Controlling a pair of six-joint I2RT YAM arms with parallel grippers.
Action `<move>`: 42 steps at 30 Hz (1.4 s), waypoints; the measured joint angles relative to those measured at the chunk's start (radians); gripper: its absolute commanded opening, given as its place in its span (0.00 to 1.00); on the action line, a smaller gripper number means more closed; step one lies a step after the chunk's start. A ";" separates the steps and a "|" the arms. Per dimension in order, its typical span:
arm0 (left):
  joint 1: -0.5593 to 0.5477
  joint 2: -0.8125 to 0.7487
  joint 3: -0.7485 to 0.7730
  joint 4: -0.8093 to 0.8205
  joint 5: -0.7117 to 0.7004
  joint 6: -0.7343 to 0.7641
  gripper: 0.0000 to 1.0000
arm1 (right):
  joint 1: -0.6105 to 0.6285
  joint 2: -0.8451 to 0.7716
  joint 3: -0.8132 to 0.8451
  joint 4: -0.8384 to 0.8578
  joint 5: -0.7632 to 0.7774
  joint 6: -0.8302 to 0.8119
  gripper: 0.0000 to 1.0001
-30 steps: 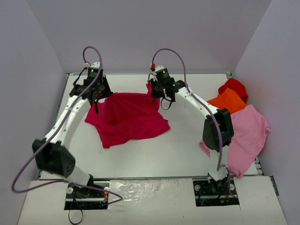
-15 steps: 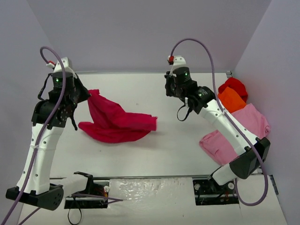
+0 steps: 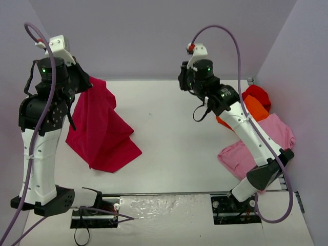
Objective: Fold and stack the t-shirts
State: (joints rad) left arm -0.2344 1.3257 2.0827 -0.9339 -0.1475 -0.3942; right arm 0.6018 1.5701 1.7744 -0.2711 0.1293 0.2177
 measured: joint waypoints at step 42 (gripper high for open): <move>-0.418 -0.020 -0.346 0.042 -0.011 -0.089 0.00 | 0.191 0.134 -0.473 0.528 -0.105 0.117 0.64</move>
State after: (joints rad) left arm -0.6522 1.3059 1.7367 -0.8921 -0.1587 -0.4832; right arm 0.7931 1.7042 1.3010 0.2565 0.0243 0.3351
